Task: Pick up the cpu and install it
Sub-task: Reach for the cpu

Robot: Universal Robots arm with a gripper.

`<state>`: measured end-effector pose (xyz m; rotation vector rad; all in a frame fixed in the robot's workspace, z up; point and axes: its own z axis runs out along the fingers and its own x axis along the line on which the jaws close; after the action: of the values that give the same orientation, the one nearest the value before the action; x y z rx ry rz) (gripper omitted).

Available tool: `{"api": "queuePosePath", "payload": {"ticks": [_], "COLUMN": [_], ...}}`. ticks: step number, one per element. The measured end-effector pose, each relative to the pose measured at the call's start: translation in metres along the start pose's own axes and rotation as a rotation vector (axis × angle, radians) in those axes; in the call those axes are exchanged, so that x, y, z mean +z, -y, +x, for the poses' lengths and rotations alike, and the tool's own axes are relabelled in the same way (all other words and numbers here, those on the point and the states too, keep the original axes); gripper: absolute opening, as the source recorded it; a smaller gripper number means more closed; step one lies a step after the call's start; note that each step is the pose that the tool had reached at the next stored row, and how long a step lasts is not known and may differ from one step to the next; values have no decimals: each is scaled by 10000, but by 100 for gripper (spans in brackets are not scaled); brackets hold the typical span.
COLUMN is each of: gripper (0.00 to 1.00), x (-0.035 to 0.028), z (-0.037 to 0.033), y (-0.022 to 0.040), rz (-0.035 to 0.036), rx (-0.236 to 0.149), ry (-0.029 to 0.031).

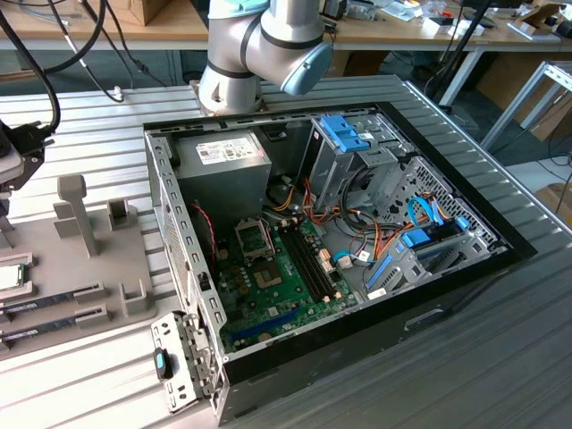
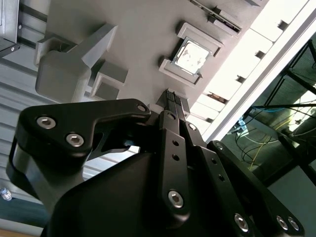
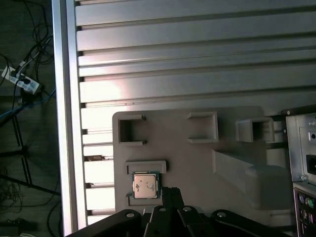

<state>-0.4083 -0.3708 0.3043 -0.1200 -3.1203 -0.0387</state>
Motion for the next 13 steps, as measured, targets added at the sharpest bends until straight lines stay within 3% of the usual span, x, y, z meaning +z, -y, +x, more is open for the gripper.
{"api": "queuePosePath", "payload": {"ticks": [13], "gripper": [11], "x": [42], "z": [0], "y": [-11], "rz": [0], "rx": [0], "ry": [0]}}
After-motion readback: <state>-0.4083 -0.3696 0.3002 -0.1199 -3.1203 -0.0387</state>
